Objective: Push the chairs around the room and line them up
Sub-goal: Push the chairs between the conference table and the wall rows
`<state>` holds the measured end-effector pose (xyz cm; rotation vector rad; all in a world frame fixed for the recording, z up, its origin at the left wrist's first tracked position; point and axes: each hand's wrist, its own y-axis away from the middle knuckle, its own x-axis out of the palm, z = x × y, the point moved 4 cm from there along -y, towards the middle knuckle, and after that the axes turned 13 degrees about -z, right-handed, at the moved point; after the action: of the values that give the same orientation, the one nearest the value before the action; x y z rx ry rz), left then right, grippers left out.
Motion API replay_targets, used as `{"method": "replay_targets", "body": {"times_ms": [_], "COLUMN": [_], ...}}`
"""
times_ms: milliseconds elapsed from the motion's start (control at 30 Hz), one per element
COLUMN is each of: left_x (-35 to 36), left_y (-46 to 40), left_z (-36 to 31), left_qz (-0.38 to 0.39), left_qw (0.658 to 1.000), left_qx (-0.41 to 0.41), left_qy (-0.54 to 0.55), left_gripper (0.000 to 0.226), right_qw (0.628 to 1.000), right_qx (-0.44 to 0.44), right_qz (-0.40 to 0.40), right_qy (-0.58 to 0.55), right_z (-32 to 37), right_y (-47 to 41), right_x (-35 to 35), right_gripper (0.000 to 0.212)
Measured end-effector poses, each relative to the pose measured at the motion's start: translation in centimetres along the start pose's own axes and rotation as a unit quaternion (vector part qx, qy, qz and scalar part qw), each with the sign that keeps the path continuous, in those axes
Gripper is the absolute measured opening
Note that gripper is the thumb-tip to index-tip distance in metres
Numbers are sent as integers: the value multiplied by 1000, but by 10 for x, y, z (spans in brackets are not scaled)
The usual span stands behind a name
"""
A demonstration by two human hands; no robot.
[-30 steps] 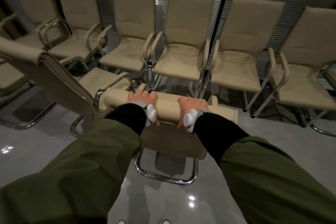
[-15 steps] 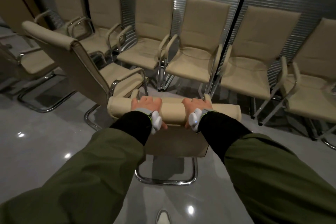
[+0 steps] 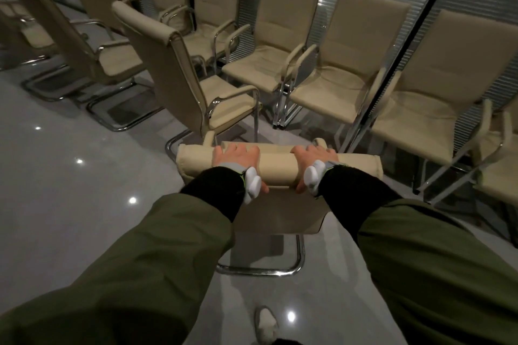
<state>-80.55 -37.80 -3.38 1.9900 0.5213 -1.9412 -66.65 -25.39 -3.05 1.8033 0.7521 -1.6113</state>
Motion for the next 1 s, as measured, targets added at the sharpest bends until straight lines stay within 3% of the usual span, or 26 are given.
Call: {"method": "replay_targets", "body": {"times_ms": [1000], "left_x": [-4], "left_y": [113], "left_z": [-56], "left_qz": [12], "left_qw": [965], "left_qx": [-261], "left_qy": [-32], "left_gripper": [95], "right_qw": [968], "right_qx": [-252], "right_qz": [-15], "right_qy": [-17], "right_z": [-1], "right_y": [52], "right_x": [-2], "right_gripper": [77]}}
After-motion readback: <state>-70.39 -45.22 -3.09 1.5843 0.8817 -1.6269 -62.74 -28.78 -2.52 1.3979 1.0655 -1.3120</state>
